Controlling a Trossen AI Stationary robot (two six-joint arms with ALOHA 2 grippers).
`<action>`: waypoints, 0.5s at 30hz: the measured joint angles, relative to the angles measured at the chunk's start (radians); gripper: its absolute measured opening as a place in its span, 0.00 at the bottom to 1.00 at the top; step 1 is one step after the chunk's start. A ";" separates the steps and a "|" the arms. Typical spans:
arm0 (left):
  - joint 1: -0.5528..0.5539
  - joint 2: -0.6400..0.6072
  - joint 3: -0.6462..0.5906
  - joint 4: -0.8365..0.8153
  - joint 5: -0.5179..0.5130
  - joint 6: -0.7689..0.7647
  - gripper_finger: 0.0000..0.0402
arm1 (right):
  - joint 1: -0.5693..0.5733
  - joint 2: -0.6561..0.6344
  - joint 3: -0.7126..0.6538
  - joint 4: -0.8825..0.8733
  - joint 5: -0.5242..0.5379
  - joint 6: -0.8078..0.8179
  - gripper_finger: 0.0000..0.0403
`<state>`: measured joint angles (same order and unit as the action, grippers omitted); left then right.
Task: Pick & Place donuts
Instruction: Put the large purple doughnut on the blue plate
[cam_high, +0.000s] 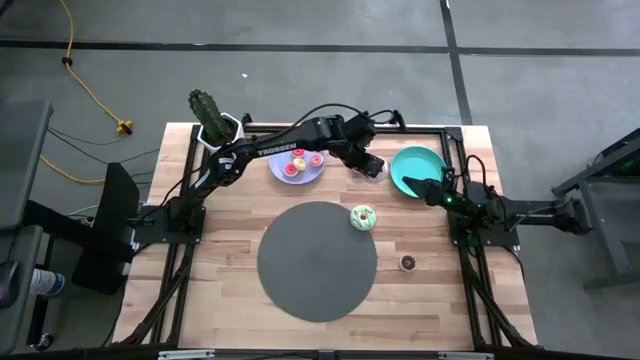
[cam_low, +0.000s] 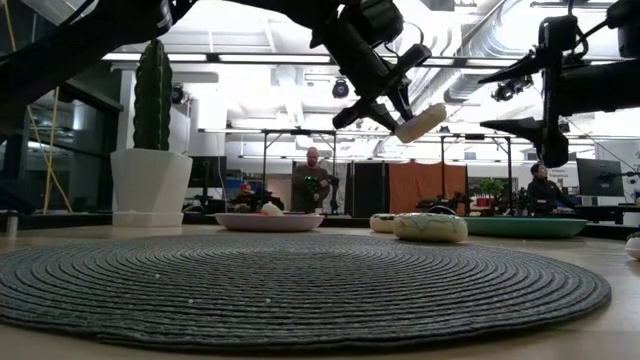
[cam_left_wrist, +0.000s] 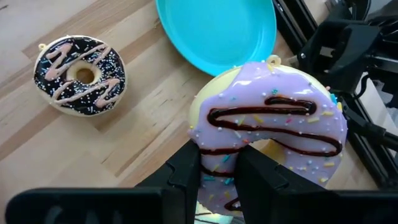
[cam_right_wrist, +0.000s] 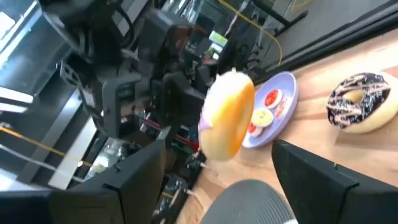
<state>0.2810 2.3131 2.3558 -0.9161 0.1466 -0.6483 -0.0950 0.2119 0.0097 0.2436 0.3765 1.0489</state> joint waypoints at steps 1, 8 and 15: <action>0.000 0.000 0.000 0.000 -0.001 0.000 0.21 | -0.006 0.025 0.000 0.021 0.001 0.000 0.71; 0.000 0.000 0.000 0.000 0.006 0.019 0.21 | -0.044 0.267 0.015 0.191 -0.056 0.001 0.71; 0.000 0.000 0.000 0.000 0.008 0.026 0.21 | -0.080 0.492 0.107 0.305 -0.088 -0.044 0.71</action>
<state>0.2813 2.3131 2.3558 -0.9165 0.1547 -0.6223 -0.1753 0.7037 0.1164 0.5482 0.2881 1.0052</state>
